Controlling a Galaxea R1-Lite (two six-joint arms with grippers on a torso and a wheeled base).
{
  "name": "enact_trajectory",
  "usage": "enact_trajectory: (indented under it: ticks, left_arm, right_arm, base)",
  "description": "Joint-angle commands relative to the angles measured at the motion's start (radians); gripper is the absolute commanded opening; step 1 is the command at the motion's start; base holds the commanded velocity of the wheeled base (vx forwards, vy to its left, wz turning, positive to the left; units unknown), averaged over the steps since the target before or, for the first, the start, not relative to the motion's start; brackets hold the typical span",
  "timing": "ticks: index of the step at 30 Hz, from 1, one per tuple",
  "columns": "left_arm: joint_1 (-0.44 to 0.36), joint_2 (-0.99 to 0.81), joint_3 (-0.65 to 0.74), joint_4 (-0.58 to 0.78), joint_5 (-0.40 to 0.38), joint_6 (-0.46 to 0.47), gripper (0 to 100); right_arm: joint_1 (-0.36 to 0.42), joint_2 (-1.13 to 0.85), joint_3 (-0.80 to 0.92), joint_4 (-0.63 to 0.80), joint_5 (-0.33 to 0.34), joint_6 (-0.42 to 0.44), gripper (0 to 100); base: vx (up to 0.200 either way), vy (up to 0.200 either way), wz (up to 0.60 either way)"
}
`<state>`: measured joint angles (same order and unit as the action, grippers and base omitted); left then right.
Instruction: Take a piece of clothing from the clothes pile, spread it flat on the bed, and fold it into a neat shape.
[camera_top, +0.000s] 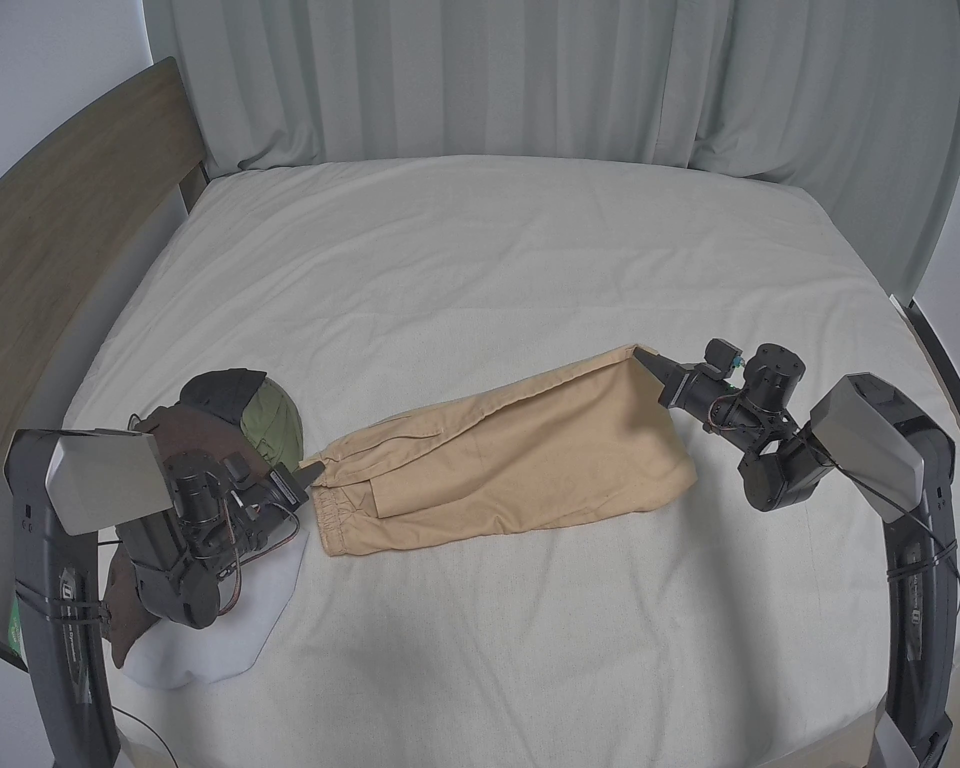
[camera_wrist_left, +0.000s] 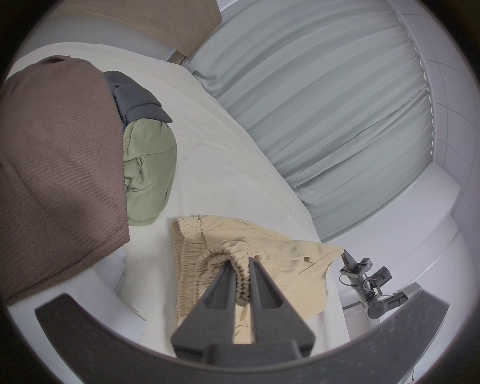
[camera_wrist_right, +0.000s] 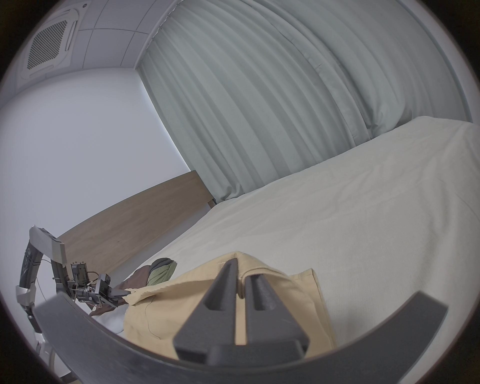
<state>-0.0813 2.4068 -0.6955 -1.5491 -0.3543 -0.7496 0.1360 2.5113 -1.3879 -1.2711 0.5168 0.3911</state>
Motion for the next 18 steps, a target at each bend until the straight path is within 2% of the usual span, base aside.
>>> enact_trajectory:
  ticks: [1, 4, 5, 6, 7, 13, 18]
  left_arm:
    - [0.002, 0.006, -0.001, 0.0, -0.002, -0.001, 0]
    - [0.0, 0.006, -0.001, 0.0, -0.002, -0.001, 0]
    - [0.0, 0.006, -0.002, 0.0, 0.0, -0.001, 100]
    - [0.0, 0.006, -0.004, 0.0, 0.0, -0.001, 100]
    - [0.0, 0.006, -0.004, 0.0, 0.0, -0.001, 100]
    - [0.018, -0.003, -0.036, 0.001, 0.02, -0.031, 100]
    - [0.026, -0.008, -0.048, 0.001, 0.044, -0.043, 100]
  right_arm:
    - [-0.001, 0.012, -0.007, -0.001, 0.0, -0.001, 0]
    - [-0.001, 0.015, -0.007, -0.001, 0.0, -0.005, 0]
    - [-0.001, 0.017, -0.007, -0.001, 0.0, -0.005, 0]
    - [-0.001, 0.018, -0.008, 0.001, 0.0, -0.005, 0]
    - [-0.001, 0.018, -0.008, 0.001, 0.0, -0.005, 100]
    - [-0.001, 0.02, 0.007, 0.007, -0.001, -0.009, 100]
    - [0.002, 0.014, 0.072, 0.006, -0.001, -0.086, 100]
  base:
    - [0.0, 0.0, 0.0]
    - [0.0, 0.0, 0.0]
    - [0.0, 0.0, 0.0]
    - [0.0, 0.0, 0.0]
    - [0.0, 0.0, 0.0]
    - [0.0, 0.0, 0.0]
    - [0.0, 0.0, 0.0]
